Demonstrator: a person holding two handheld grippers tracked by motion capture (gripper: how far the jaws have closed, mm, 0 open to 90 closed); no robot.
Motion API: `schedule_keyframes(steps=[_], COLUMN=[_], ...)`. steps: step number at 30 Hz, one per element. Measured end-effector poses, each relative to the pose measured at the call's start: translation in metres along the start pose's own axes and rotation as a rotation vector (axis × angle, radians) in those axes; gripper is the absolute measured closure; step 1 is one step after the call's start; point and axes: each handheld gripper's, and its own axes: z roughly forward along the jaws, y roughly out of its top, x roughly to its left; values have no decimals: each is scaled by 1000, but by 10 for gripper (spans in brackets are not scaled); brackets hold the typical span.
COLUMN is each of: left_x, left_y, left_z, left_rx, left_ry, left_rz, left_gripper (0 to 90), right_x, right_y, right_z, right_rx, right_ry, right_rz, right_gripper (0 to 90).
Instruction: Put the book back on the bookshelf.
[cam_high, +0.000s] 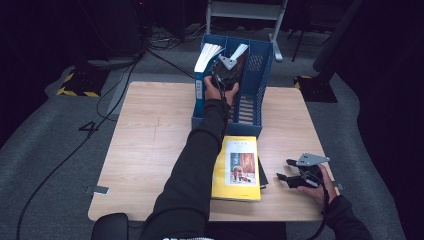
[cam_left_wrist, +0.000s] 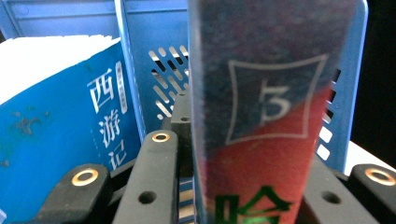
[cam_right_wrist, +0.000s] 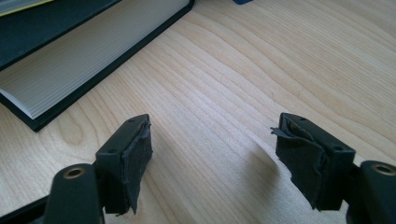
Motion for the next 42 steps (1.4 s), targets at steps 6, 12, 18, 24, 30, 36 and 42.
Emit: schedule_keyframes(steps=[6,12,18,24,30,36,42], left_x=[3,5,5,8,9,13,12], left_y=[-14,-18,-22,-25,-19,-6,11], left_z=[-4,-10,-20,-28,-37,-40,-34], left_rx=[15,30,55,64,45,60,137], left_ry=[-23,-38,-56,-95,-119,-149,-146], left_rz=[4,19,51,60,86,110,165], left_gripper=[738,736,730,714,698,626,604], right_x=[0,0,0,1,1,1,1], right_y=[0,0,0,0,0,0,0], right_z=[0,0,0,0,0,0,0], right_rx=[3,2,6,8,8,9,10], right_ry=[-4,-5,-5,-4,-3,-1,2], right_rz=[-3,0,-3,-1,-2,-4,0], right_gripper=[276,276,276,274,274,276,277])
